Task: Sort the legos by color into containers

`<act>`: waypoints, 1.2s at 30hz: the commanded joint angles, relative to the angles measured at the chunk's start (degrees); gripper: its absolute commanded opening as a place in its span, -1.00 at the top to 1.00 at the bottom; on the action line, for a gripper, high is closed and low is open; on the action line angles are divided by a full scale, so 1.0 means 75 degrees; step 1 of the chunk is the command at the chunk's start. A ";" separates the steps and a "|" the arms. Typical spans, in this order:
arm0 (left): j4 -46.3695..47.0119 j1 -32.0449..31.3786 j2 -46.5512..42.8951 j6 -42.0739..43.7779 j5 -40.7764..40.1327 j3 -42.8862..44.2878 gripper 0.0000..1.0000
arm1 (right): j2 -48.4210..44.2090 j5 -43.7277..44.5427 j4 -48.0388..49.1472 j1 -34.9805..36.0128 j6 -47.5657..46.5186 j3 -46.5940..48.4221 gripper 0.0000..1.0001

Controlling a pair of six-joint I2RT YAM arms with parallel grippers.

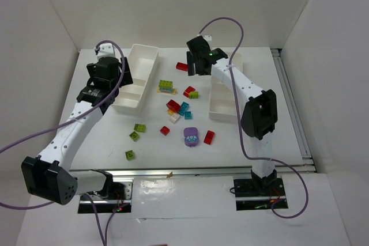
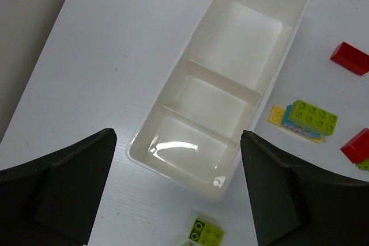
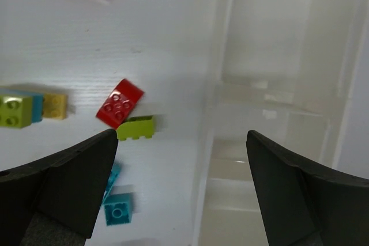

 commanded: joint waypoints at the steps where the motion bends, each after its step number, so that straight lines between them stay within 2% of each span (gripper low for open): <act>1: -0.0356 -0.0102 0.0034 0.0135 0.0111 0.0392 -1.00 | 0.0115 -0.1239 0.0750 0.0134 -0.0868 0.0715 -1.00; 4: -0.0412 -0.0103 0.0104 -0.0083 0.0380 0.0495 -1.00 | 0.0457 -0.2024 0.1182 0.0134 -0.1603 0.1151 -1.00; 10: -0.2120 -0.0103 0.0607 -0.0366 0.1295 0.1539 -1.00 | 0.1427 -0.2881 0.1991 -0.0438 -0.2134 0.1688 -1.00; 13: -0.2475 -0.0103 0.0714 -0.0576 0.1366 0.1681 -1.00 | 0.2400 -0.3338 0.1887 -0.0651 -0.2217 0.2812 -1.00; 15: -0.2476 -0.0103 0.0527 -0.0660 0.1366 0.1471 -1.00 | 0.2870 -0.3513 0.1887 -0.0651 -0.2369 0.3236 -1.00; 21: -0.2476 -0.0103 0.0374 -0.0800 0.1612 0.1096 -1.00 | 0.3338 -0.3829 0.3573 -0.0814 -0.2522 0.2967 -1.00; 26: -0.2546 -0.0103 0.0374 -0.0871 0.1612 0.1013 -1.00 | 0.4018 -0.5104 0.4744 -0.1072 -0.2382 0.3259 -1.00; 31: -0.2546 -0.0103 0.0467 -0.0871 0.1460 0.0943 -1.00 | 0.4791 -0.5377 0.5120 -0.1213 -0.2170 0.3833 -1.00; 36: -0.2616 -0.0103 0.0724 -0.0800 0.1285 0.0943 -1.00 | 0.5027 -0.5622 0.5414 -0.1214 -0.2088 0.3905 -1.00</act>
